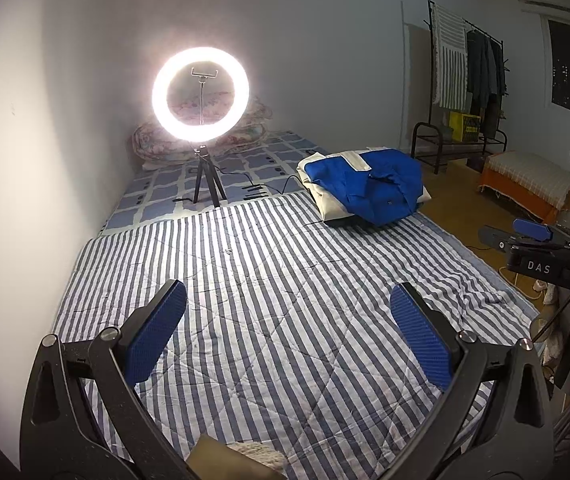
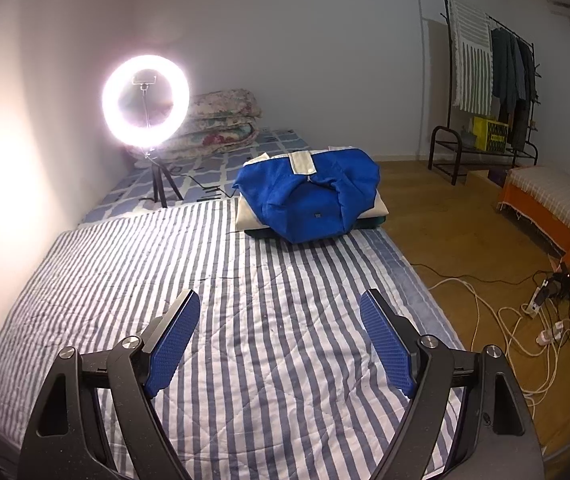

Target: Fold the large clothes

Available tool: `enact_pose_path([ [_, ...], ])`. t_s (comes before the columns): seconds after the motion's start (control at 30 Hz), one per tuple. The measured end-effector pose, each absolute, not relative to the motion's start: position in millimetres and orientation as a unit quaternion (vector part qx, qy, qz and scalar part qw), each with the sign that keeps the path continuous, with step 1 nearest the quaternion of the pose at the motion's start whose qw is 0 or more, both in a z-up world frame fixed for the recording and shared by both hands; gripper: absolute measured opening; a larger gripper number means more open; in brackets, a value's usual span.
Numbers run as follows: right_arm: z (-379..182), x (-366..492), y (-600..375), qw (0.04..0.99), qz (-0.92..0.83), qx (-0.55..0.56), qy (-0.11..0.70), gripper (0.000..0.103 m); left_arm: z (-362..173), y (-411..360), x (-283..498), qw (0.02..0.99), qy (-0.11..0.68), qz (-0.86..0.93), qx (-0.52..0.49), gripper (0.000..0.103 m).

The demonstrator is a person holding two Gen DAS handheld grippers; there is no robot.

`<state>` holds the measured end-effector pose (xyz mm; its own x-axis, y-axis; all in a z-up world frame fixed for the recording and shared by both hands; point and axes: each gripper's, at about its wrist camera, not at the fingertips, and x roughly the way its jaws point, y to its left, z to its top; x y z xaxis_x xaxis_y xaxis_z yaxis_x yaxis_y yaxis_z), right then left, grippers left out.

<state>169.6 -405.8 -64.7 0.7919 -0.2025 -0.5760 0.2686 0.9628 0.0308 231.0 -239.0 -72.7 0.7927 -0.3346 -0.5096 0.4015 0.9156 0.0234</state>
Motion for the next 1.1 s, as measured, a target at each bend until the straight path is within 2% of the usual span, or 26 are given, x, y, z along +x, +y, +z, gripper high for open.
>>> enact_pose_path([
  [1.1,-67.9,171.6,-412.7,0.942,-0.114,0.063,0.309,0.082,-67.4,-239.9,229.4,0.945,0.254,-0.195,0.066,0.103],
])
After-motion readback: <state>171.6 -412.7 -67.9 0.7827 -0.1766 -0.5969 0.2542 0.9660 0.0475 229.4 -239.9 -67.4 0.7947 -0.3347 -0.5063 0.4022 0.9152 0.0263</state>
